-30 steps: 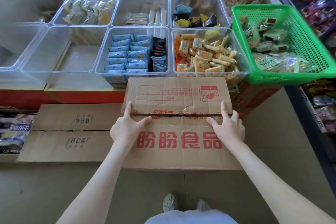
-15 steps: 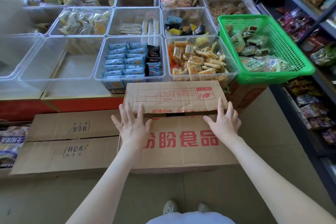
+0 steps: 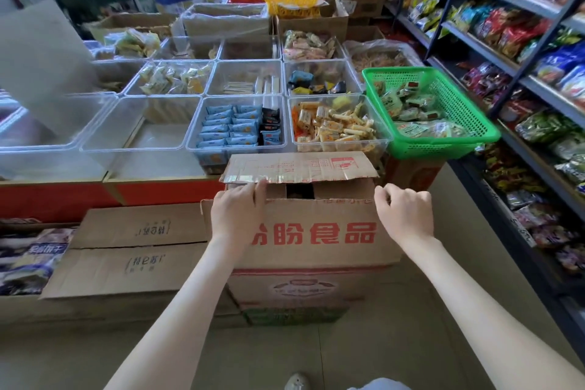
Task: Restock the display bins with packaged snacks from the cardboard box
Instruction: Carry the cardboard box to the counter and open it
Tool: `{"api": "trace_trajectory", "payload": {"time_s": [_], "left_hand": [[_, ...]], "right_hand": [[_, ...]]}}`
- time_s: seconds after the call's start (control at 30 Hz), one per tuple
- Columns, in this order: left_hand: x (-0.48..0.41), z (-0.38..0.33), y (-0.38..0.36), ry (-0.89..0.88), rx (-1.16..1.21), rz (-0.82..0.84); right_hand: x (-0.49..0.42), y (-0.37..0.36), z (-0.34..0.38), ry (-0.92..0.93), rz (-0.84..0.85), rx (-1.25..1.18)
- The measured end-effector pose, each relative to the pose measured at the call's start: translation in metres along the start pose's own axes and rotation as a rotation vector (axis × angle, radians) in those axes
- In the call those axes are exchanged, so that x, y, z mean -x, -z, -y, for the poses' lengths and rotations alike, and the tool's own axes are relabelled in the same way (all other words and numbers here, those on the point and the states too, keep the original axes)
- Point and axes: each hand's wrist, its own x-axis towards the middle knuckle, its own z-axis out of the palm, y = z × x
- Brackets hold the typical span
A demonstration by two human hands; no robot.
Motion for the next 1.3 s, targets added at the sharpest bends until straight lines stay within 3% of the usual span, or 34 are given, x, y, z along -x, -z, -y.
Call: {"api": "trace_trajectory", "payload": {"time_s": [0.17,0.27,0.37,0.47,0.53,0.6,0.7,0.87,0.93,1.07,1.13,1.2,1.3], "left_hand": [[0.069,-0.008,0.018,-0.020,0.047,-0.118],[0.108,-0.014,0.028,0.002,0.052,-0.218],[0.157,-0.019,0.029,0.049,0.041,-0.155],[0.193,-0.024,0.031,0.078,0.066,0.070],[0.197,-0.031,0.029,0.081,0.141,0.404],[0.192,-0.036,0.024,0.119,0.115,0.675],[0.178,-0.038,0.008,0.149,0.079,0.843],[0.177,-0.021,-0.021,0.127,0.029,1.139],[0.167,-0.013,-0.027,0.081,0.079,1.092],[0.113,-0.003,-0.032,-0.157,0.103,0.617],[0.074,-0.004,-0.033,-0.222,0.144,0.481],[0.032,0.000,-0.043,-0.251,0.162,0.434],[-0.029,0.020,-0.059,-0.238,0.152,0.507]], "right_hand": [[0.061,0.016,-0.006,0.038,-0.118,-0.228],[0.099,0.014,-0.009,0.063,-0.184,-0.212],[0.138,0.009,-0.020,0.053,-0.117,-0.161],[0.168,0.004,-0.025,-0.047,0.222,-0.112],[0.169,-0.001,-0.022,-0.079,0.512,-0.134],[0.170,-0.009,-0.011,-0.046,0.700,-0.194],[0.163,-0.027,0.000,0.002,0.746,-0.297],[0.151,-0.055,-0.003,0.091,0.856,-0.160],[0.142,-0.060,-0.002,0.087,0.861,-0.177],[0.091,-0.049,0.028,0.011,0.633,-0.384],[0.051,-0.044,0.053,-0.024,0.522,-0.489],[0.008,-0.046,0.077,-0.086,0.525,-0.527],[-0.043,-0.064,0.101,-0.141,0.591,-0.445]]}}
